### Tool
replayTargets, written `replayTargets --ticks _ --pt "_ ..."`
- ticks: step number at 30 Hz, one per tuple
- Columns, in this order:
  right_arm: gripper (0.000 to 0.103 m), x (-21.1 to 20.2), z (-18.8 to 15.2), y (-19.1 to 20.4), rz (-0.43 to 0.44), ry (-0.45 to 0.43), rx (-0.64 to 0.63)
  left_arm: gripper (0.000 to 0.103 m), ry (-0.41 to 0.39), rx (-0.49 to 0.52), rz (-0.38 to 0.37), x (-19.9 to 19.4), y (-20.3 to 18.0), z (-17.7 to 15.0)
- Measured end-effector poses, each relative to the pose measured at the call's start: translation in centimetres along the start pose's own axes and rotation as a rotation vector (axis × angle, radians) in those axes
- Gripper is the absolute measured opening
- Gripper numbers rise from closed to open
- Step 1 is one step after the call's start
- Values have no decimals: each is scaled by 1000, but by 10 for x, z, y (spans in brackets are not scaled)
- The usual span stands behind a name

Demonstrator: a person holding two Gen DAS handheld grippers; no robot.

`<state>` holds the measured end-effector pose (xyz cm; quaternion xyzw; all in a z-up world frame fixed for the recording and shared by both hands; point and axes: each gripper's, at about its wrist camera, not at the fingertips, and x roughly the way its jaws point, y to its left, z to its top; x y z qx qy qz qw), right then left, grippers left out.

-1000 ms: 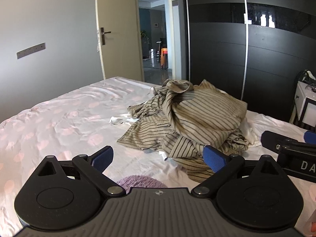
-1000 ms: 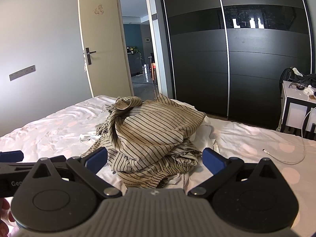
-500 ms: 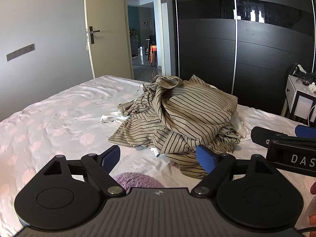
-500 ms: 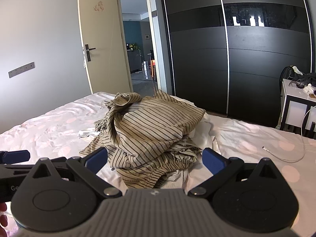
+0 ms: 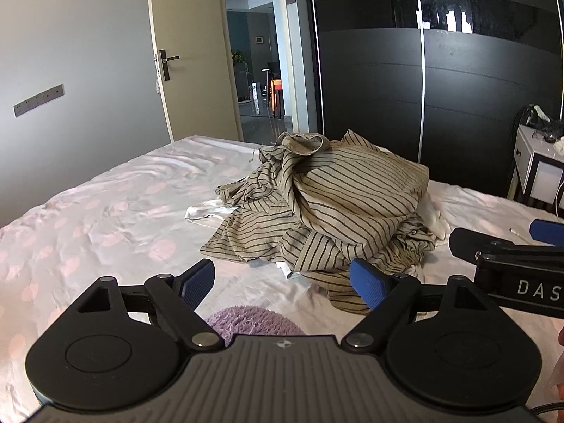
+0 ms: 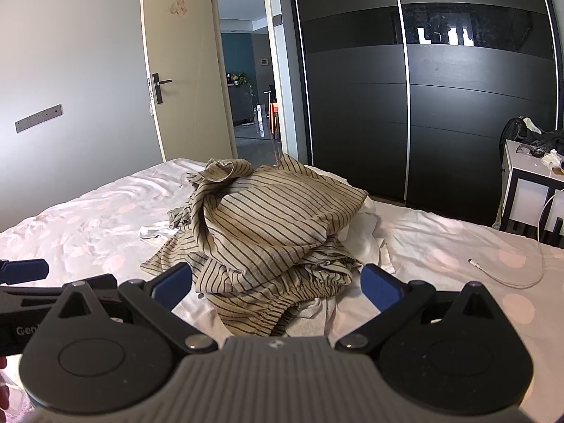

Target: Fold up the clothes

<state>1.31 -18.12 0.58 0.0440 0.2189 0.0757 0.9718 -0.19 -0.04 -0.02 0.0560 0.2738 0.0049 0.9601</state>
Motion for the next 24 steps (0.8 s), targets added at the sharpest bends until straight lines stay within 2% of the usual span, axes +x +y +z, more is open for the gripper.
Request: replayTargets --ticks 24 --pt "102 4 -6 -1 3 17 -3 84 15 -69 -4 2 6 -1"
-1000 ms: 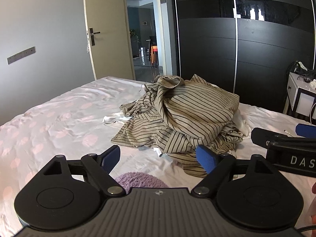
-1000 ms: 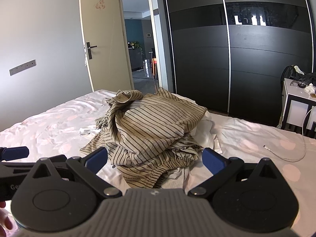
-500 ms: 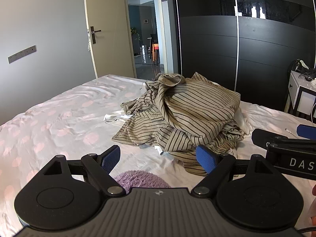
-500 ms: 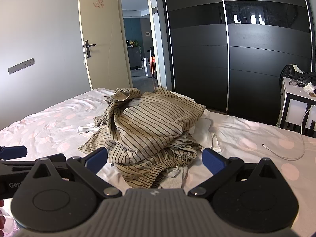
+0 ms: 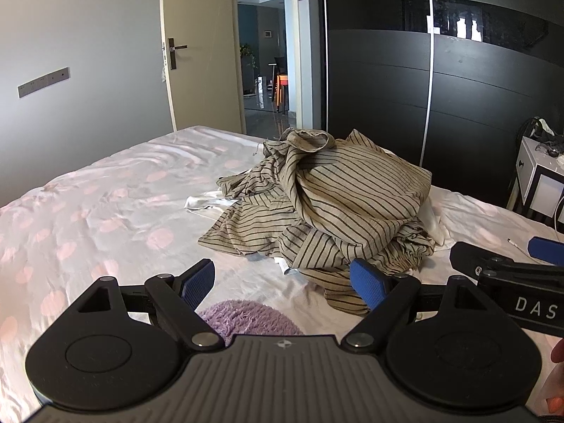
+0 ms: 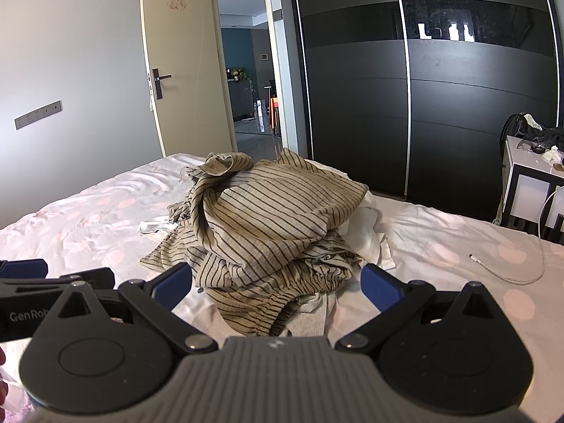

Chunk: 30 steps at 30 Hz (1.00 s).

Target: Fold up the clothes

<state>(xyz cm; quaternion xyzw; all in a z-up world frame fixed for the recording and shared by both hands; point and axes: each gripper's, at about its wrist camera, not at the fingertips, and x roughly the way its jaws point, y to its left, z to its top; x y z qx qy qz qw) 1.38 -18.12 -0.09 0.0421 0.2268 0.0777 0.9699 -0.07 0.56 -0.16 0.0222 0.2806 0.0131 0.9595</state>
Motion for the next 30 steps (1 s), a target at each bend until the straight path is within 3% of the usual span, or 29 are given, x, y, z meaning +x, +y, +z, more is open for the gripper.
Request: replayTargets --ticks 9,18,22,27,30 --pt "102 10 -7 2 36 -17 -26 84 19 -1 -12 11 8 0" --pt "102 55 0 4 110 30 -81 84 76 -12 -39 47 31 16" --pt "86 96 6 16 145 63 -134 84 107 -20 -51 70 42 26" --pt "85 160 13 37 143 119 -187 84 158 -29 -39 104 60 33" --pt "79 199 15 48 111 163 -213 84 187 -47 -35 123 71 35"
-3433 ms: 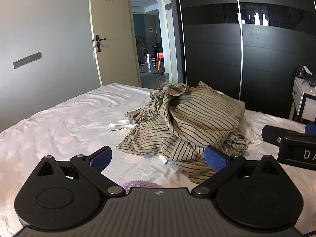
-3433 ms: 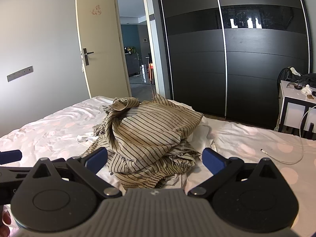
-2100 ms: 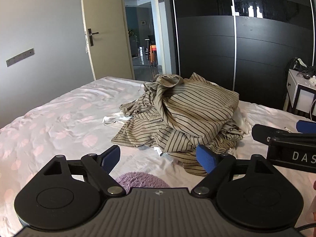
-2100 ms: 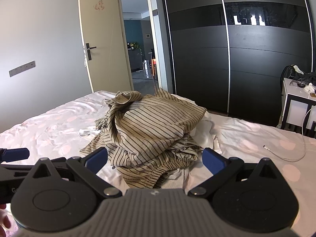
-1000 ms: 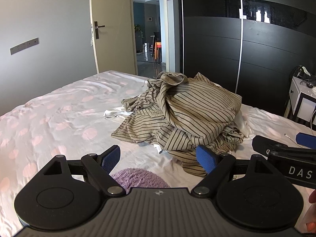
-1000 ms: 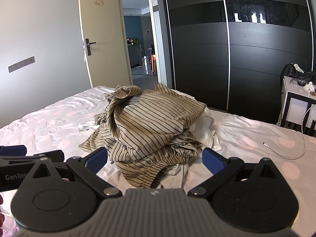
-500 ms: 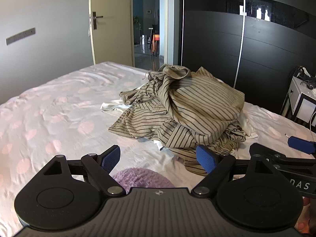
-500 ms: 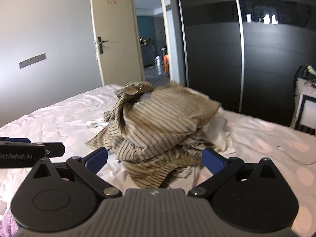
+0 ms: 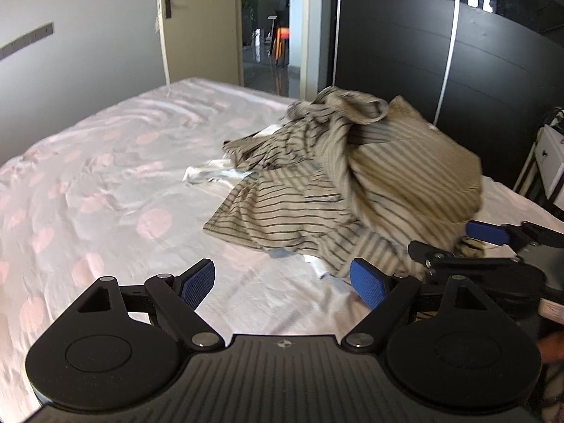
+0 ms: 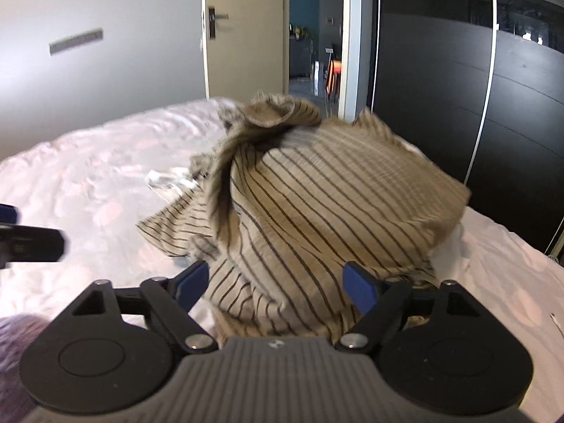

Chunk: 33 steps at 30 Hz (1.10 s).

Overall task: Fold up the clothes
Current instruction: 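Grasp the striped shirt with the right gripper while the left gripper grasps it too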

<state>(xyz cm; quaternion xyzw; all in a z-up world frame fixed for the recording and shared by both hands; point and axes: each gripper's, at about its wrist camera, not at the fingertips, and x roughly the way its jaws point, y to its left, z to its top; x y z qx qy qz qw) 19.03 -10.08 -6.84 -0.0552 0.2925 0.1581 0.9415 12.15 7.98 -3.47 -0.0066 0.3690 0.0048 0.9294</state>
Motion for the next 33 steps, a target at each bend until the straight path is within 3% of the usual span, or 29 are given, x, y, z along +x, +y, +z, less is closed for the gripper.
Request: replayTargets --ticks 3,5,8,13,18,26,29,33 --pt "58 26 4 2 -42 43 -31 84 23 -26 -7 14 11 4" --pt "22 32 8 -2 -46 55 -28 84 33 -35 -5 20 17 7" --pt "5 30 18 -12 -48 39 -6 84 44 -48 -4 26 23 8" --pt "4 2 44 -4 58 5 -10 84 38 -90 -4 18 36 7" --pt "2 -28 54 45 233 -50 -38 84 11 -134 54 -8 59 2" --pt "2 -54 70 150 504 -94 -70 84 -55 -240 230 -74 124 -18" --pt "2 -65 77 192 620 -91 -79 84 -61 -324 348 -99 154 -35" --pt "2 -90 73 248 772 -71 -114 84 -59 -406 448 -134 191 -62"
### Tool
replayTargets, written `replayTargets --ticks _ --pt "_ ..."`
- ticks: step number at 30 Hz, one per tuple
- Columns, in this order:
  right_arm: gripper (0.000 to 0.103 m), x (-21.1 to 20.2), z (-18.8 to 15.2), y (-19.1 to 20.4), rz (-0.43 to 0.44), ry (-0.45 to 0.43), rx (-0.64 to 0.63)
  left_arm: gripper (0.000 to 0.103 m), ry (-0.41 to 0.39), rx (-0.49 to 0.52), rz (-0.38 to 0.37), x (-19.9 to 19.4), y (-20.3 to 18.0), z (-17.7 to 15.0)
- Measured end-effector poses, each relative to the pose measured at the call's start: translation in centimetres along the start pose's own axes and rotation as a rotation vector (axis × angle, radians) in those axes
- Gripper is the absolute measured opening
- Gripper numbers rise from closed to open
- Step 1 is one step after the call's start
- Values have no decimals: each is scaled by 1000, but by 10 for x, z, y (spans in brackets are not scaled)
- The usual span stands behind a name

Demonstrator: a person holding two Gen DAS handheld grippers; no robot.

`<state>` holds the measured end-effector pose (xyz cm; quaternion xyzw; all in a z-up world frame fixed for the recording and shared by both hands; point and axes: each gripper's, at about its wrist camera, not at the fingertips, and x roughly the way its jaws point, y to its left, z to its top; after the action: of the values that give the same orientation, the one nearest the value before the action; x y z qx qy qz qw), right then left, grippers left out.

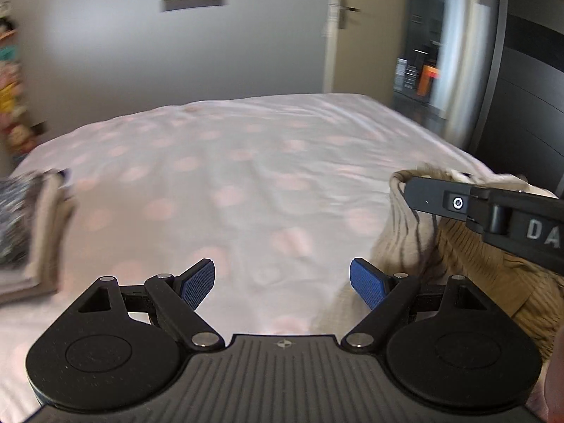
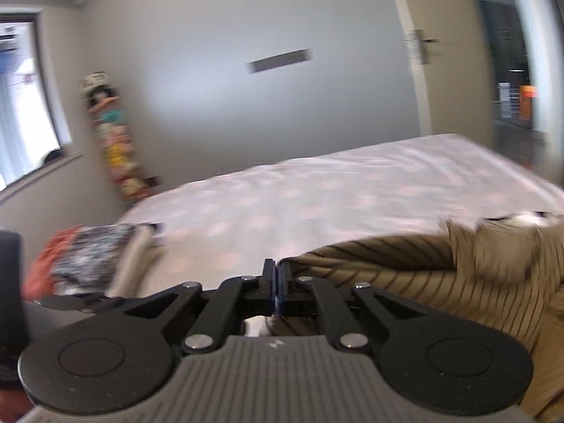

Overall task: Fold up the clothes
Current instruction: 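Grasp the striped shirt with the right gripper while the left gripper grasps it too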

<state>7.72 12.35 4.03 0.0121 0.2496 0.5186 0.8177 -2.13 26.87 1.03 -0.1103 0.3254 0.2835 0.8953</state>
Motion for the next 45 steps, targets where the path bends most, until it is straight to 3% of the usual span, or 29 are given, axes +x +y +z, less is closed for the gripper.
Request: replayTargets --ticks 5,9,10,11,15,16,17,19,20,23,28,33,34,35,36,37,39,42,45 --pt "2 19 -17 66 160 84 -36 84 26 -52 109 -16 53 -19" --pt "12 39 -37 86 170 184 -34 84 64 -108 157 -23 84 -37" --pt "20 39 -41 84 164 191 -28 84 71 -129 156 -22 90 -42" --pt "37 40 -44 82 157 199 -22 84 78 -148 152 -22 92 -45" --pt "44 32 -49 67 81 200 -28 84 99 -197 107 -14 91 -57" --pt "50 33 -50 59 51 202 -23 84 103 -201 92 -10 89 -60" --pt "65 34 -52 49 12 205 -12 84 108 -205 77 -6 87 -63" --pt "84 38 -58 28 -73 219 9 84 123 -209 46 6 82 -69" --pt "84 43 -62 16 -127 240 23 84 134 -212 33 13 80 -73" --pt "84 57 -75 -19 -282 302 64 84 177 -247 1 32 76 -82" --pt "84 89 -91 -69 -457 402 147 84 226 -287 -77 58 71 -95" --pt "81 120 -104 -77 -443 499 181 84 248 -248 -116 74 59 -110" --pt "71 124 -106 -74 -439 503 154 80 255 -239 -118 77 58 -113" --pt "52 128 -109 -72 -431 510 130 72 261 -231 -120 79 56 -116" --pt "42 132 -111 -69 -419 523 109 60 266 -224 -123 81 55 -118" --pt "24 135 -112 -66 -408 538 90 53 272 -221 -131 84 55 -120" --pt "16 134 -113 -58 -394 539 53 27 280 -233 -145 87 58 -123" --pt "6 131 -113 -52 -357 519 22 8 259 -230 -143 84 60 -124" --pt "4 122 -110 -50 -319 475 14 2 218 -234 -133 75 61 -120"
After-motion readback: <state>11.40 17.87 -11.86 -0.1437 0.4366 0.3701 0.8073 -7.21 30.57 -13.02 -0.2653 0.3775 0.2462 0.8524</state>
